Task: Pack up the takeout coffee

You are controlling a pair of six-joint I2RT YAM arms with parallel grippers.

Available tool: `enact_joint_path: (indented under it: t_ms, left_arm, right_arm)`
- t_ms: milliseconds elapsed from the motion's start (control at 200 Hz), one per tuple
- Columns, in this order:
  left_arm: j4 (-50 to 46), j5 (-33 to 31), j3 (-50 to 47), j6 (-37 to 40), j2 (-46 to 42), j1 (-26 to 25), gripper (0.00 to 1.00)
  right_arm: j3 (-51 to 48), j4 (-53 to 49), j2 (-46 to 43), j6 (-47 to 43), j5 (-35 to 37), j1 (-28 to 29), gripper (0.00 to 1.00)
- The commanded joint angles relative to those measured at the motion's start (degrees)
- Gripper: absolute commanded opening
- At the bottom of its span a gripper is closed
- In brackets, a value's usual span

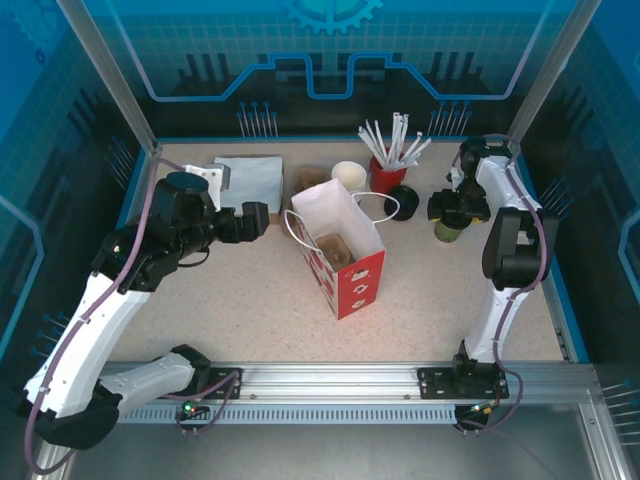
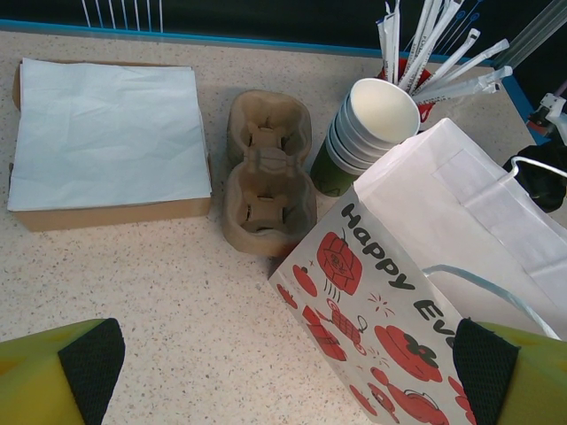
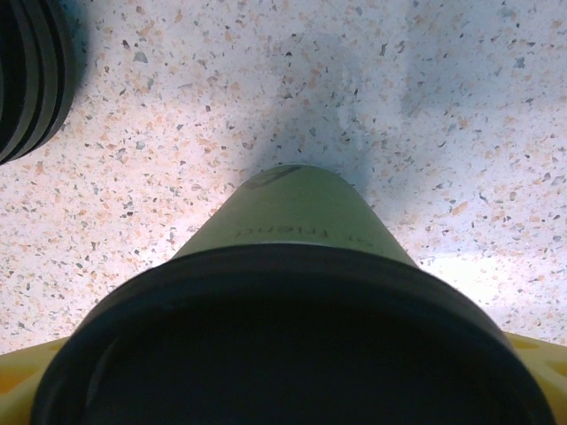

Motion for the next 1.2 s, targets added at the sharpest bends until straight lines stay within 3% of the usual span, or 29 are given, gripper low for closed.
enact_joint_path:
  t_ms: [0,525,910,1191]
  left_arm:
    - [-0.49,-0.9,1.0,0.7,0.18,0.48,0.99]
    - [0.5,-0.11,0.25,1.05,0.28,0.48,0.99]
    - [2.69,3.15,0.25,0.79,1.24,0.49,0.99]
    - [4.08,7.18,3.13,1.49,5.62,0.48,0.99]
  right_arm:
    - [1.57,-2.09,1.42,-0.76,0.25,0.81,0.95]
    - [-1.03,-3.52,-5.26,-1.29,0.89,1.5,0.87]
    - [-6.7,-8.87,-20.15,-0.62,-2.6,2.21,0.86]
    - [-5.29,-16.68,-32.82,0.91,-6.85,4.4,0.85]
